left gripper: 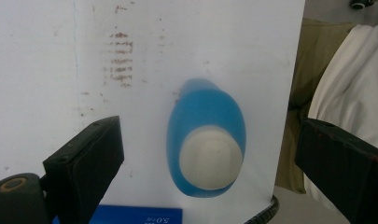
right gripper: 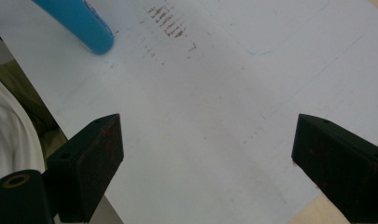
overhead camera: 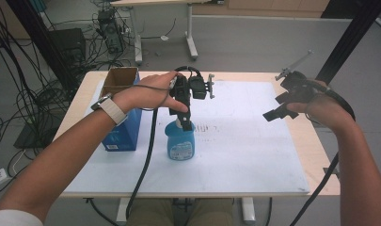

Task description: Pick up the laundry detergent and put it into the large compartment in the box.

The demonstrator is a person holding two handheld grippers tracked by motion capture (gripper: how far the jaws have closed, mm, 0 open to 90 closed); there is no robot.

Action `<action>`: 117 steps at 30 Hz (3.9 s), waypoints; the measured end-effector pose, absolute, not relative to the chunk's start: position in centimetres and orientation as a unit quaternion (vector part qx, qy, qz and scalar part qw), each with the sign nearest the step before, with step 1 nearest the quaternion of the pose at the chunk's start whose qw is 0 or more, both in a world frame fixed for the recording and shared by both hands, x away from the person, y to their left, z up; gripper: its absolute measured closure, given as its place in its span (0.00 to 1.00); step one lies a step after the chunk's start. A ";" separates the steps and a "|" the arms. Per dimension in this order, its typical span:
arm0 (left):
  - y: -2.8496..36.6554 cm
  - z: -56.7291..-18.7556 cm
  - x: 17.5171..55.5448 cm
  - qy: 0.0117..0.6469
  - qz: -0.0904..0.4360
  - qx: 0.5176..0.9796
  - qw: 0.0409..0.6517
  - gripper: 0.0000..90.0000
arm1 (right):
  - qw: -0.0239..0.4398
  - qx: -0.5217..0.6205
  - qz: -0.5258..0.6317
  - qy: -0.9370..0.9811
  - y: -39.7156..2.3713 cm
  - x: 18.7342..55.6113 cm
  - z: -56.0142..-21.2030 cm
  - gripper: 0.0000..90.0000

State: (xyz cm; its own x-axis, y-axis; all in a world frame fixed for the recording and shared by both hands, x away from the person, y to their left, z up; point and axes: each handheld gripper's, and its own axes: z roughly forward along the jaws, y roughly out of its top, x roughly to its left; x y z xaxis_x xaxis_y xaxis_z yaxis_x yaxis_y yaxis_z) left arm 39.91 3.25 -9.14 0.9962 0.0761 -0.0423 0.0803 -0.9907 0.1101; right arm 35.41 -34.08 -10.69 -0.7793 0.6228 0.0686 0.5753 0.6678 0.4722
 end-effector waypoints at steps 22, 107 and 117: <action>3.8 -11.2 39.8 0.047 -0.014 0.997 0.052 0.09 | 0.045 0.328 0.239 0.913 -33.8 35.7 -11.0 0.10; 4.5 -13.1 39.9 0.058 -0.008 0.997 0.048 0.09 | 0.047 0.328 0.240 0.913 -33.6 35.7 -11.0 0.10; 4.5 -13.1 39.9 0.060 -0.010 0.997 0.048 0.09 | 0.047 0.328 0.239 0.913 -33.6 35.7 -11.0 0.10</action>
